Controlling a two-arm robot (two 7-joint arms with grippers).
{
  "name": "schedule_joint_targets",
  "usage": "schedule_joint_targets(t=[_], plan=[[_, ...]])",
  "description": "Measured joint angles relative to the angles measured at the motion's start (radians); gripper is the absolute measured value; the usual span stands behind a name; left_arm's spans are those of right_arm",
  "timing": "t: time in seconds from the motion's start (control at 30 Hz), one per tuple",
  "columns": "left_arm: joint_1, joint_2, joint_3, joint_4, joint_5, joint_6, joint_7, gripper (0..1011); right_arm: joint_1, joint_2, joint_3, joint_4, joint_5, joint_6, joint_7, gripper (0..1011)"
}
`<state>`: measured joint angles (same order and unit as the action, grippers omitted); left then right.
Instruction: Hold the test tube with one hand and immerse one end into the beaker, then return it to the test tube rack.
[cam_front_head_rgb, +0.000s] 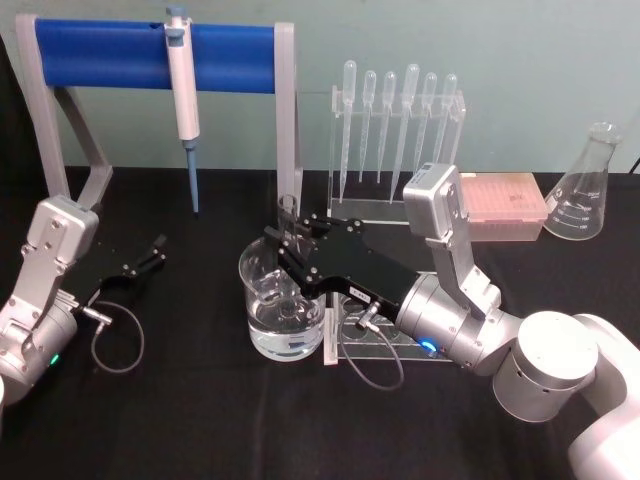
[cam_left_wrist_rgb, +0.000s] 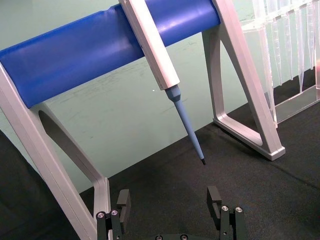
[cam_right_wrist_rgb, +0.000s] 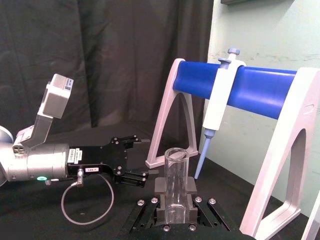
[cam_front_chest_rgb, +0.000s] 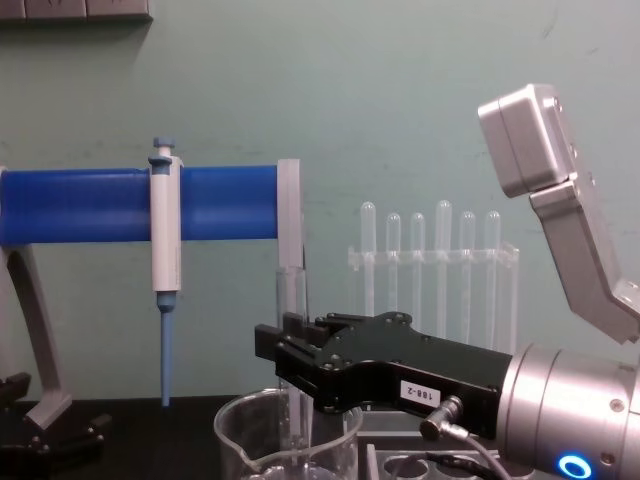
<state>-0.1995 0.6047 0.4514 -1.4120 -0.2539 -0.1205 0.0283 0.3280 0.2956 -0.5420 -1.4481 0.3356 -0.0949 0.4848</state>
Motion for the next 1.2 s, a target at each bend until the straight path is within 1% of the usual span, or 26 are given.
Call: schedule_joint_targets(t=[1.2], plan=[[0.000, 0.000, 0.000, 0.000, 0.000, 0.000, 0.000, 1000, 0.000, 0.000, 0.000, 0.000, 0.000, 0.000, 0.000, 235]])
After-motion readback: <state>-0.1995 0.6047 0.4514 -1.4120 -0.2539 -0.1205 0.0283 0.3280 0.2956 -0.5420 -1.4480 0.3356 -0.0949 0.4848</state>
